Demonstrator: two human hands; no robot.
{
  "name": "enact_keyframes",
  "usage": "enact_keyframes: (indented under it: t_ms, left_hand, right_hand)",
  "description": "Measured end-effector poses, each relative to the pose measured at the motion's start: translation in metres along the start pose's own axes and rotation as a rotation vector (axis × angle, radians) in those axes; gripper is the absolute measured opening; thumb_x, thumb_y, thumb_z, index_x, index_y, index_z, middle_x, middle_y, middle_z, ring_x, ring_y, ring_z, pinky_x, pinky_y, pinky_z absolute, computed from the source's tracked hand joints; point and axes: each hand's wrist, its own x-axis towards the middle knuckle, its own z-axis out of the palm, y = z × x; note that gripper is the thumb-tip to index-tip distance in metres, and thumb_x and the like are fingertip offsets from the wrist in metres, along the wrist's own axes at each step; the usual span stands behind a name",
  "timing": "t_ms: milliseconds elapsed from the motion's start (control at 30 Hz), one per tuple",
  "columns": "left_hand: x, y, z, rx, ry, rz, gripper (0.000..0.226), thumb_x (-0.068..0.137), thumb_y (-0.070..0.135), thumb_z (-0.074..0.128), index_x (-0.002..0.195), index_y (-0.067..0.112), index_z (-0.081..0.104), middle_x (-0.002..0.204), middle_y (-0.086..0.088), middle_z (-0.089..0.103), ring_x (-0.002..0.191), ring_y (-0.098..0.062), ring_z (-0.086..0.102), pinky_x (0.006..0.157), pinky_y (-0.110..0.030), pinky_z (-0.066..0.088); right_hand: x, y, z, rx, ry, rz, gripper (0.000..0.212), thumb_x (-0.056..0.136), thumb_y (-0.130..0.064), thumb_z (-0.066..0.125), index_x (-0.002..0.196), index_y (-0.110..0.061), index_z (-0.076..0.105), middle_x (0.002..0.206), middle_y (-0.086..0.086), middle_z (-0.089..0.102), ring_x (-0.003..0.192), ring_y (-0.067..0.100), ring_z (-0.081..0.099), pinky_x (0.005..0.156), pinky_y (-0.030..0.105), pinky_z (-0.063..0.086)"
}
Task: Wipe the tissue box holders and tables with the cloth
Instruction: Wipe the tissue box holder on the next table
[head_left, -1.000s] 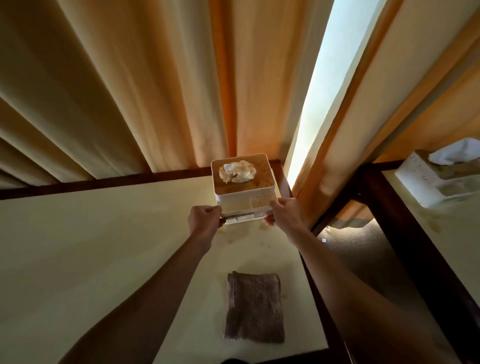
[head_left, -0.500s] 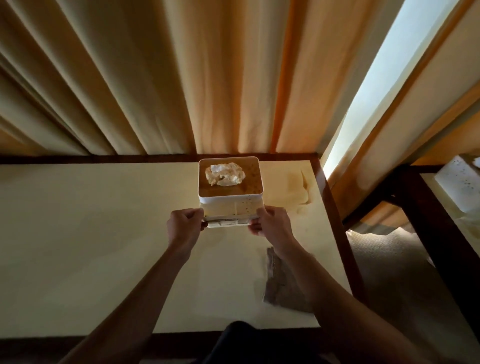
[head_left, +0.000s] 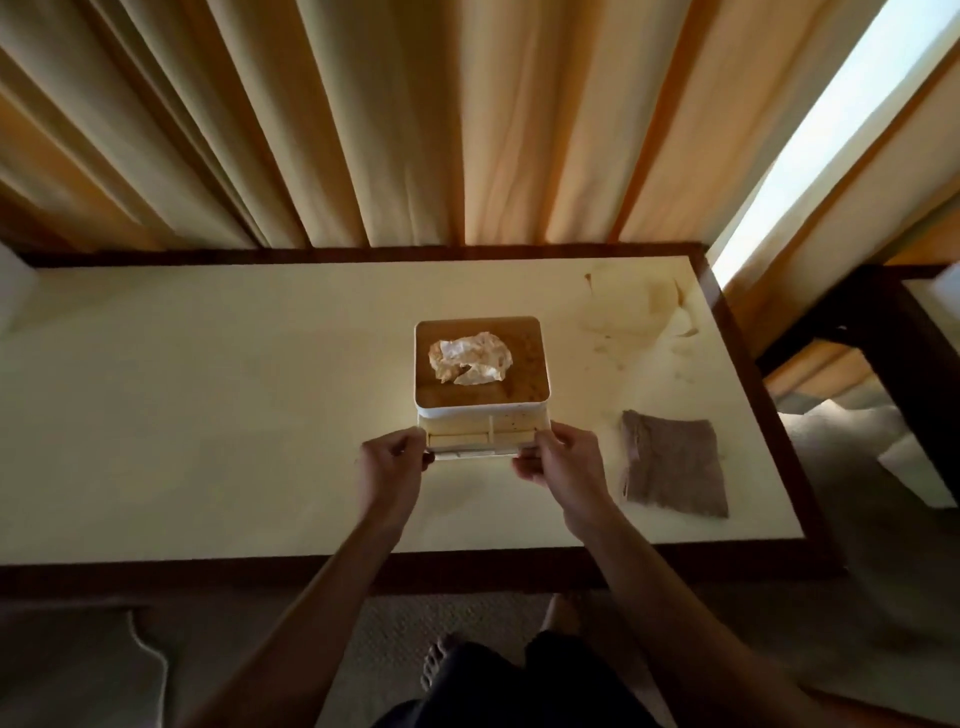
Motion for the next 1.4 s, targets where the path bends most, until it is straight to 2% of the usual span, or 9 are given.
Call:
enact_keyframes:
  t_ms: [300, 400, 500, 700, 800, 967, 1100, 1267, 1400]
  left_hand:
    - [0.005, -0.018, -0.014, -0.076, -0.130, -0.042, 0.027, 0.091, 0.021, 0.065, 0.066, 0.026, 0.076, 0.068, 0.000, 0.072, 0.072, -0.025, 0.073, 0.079, -0.047, 0.060]
    - [-0.002, -0.023, -0.014, -0.185, -0.109, -0.110, 0.016, 0.098, 0.025, 0.056, 0.091, 0.018, 0.069, 0.087, -0.012, 0.071, 0.071, -0.025, 0.072, 0.065, -0.036, 0.058]
    - [-0.019, -0.037, -0.011, -0.241, -0.031, -0.226, 0.019, 0.103, 0.028, 0.046, 0.113, 0.013, 0.054, 0.088, -0.014, 0.065, 0.058, -0.021, 0.063, 0.046, -0.027, 0.050]
    - [-0.051, -0.050, 0.023, 0.027, -0.178, -0.168, 0.017, 0.097, 0.010, 0.051, 0.110, 0.010, 0.062, 0.080, -0.011, 0.068, 0.054, -0.019, 0.062, 0.052, -0.033, 0.054]
    - [-0.069, -0.038, 0.066, 0.169, -0.279, -0.038, 0.017, 0.092, 0.007, 0.057, 0.106, 0.013, 0.065, 0.077, -0.008, 0.069, 0.051, -0.018, 0.064, 0.049, -0.034, 0.056]
    - [-0.090, -0.010, 0.144, 0.421, -0.392, 0.186, 0.028, 0.090, 0.019, 0.064, 0.117, 0.019, 0.066, 0.092, -0.002, 0.072, 0.079, -0.019, 0.067, 0.076, -0.035, 0.056]
    - [-0.083, 0.016, 0.197, 0.623, -0.354, 0.331, 0.046, 0.095, 0.029, 0.059, 0.138, 0.016, 0.050, 0.122, -0.010, 0.061, 0.108, -0.026, 0.059, 0.090, -0.036, 0.046]
    - [-0.055, 0.038, 0.241, 0.880, -0.391, 0.219, 0.077, 0.094, 0.045, 0.056, 0.156, 0.026, 0.015, 0.137, -0.019, 0.039, 0.120, -0.040, 0.052, 0.093, -0.042, 0.045]
    - [-0.043, 0.049, 0.252, 1.029, -0.399, 0.224, 0.051, 0.091, 0.044, 0.061, 0.139, 0.031, 0.046, 0.132, -0.011, 0.040, 0.122, -0.034, 0.049, 0.095, -0.044, 0.044]
  right_hand:
    - [-0.015, 0.010, 0.002, -0.037, 0.037, 0.007, 0.028, 0.100, -0.013, 0.053, 0.121, -0.001, 0.067, 0.091, 0.020, 0.074, 0.081, 0.036, 0.074, 0.079, 0.048, 0.062]
    - [-0.019, 0.015, -0.003, -0.108, 0.018, -0.023, 0.038, 0.104, -0.033, 0.051, 0.133, -0.010, 0.058, 0.096, 0.013, 0.074, 0.082, 0.030, 0.074, 0.064, 0.034, 0.058]
    - [-0.022, 0.022, -0.015, -0.119, 0.086, -0.023, 0.047, 0.103, -0.041, 0.049, 0.142, -0.014, 0.049, 0.098, 0.009, 0.072, 0.082, 0.027, 0.073, 0.062, 0.032, 0.057]
    - [-0.021, 0.037, -0.074, -0.179, 0.292, -0.087, 0.022, 0.102, -0.021, 0.053, 0.105, -0.005, 0.067, 0.087, 0.015, 0.070, 0.075, 0.024, 0.066, 0.071, 0.048, 0.058]
    - [-0.014, 0.034, -0.110, -0.103, 0.327, -0.064, 0.019, 0.101, -0.011, 0.052, 0.109, -0.004, 0.068, 0.085, 0.008, 0.070, 0.076, 0.021, 0.068, 0.065, 0.035, 0.057]
    - [0.008, 0.025, -0.161, 0.132, 0.253, 0.049, 0.027, 0.105, -0.021, 0.048, 0.118, -0.003, 0.063, 0.106, 0.013, 0.069, 0.095, 0.025, 0.070, 0.082, 0.037, 0.058]
    - [0.020, 0.018, -0.193, 0.284, 0.116, 0.145, 0.026, 0.106, -0.019, 0.047, 0.121, 0.000, 0.058, 0.111, 0.020, 0.068, 0.098, 0.029, 0.070, 0.080, 0.034, 0.057]
    - [0.032, 0.017, -0.211, 0.299, 0.001, 0.205, 0.024, 0.107, -0.022, 0.045, 0.110, -0.004, 0.060, 0.108, 0.020, 0.069, 0.096, 0.030, 0.072, 0.081, 0.035, 0.059]
    - [0.043, 0.017, -0.221, 0.270, -0.085, 0.223, 0.028, 0.107, -0.026, 0.044, 0.111, -0.005, 0.062, 0.107, 0.019, 0.071, 0.092, 0.029, 0.074, 0.079, 0.036, 0.060]
